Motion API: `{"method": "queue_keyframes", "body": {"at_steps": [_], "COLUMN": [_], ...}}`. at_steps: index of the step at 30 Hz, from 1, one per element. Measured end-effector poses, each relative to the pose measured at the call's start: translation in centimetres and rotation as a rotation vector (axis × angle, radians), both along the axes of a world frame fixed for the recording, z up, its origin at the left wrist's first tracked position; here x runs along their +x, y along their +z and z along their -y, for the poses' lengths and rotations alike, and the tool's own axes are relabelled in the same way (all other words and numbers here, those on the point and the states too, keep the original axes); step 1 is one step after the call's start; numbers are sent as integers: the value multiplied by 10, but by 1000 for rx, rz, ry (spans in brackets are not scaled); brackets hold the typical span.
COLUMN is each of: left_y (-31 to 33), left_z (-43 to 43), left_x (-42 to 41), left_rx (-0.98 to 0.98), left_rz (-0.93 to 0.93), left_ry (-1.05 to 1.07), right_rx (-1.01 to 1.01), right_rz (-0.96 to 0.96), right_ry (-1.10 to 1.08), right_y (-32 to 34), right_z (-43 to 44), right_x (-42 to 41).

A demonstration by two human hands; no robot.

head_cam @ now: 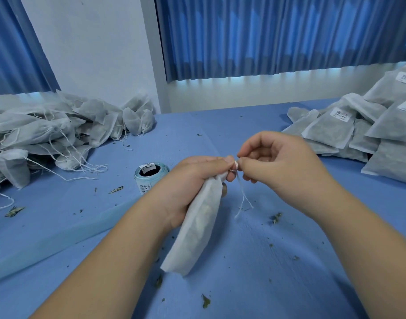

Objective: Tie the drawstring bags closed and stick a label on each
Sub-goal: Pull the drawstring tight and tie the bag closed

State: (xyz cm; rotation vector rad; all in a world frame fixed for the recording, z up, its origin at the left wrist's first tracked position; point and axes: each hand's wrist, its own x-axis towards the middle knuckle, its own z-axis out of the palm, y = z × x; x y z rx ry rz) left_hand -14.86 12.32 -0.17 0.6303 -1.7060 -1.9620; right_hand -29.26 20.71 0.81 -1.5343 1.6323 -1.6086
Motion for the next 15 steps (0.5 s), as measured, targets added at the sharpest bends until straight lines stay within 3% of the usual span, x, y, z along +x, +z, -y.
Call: {"method": "queue_keyframes", "body": {"at_steps": [8, 15], "left_y": [-2, -1], "left_z": [8, 8], "left_x": [-2, -2], "left_rx": [210, 237], "left_rz": [91, 65], "left_ry": [-37, -63], "right_rx": [-123, -113], "right_rz": [-211, -288], "right_ry": [-120, -112], "right_y": [-9, -10], "right_z": [5, 3], "right_x": [0, 1]}}
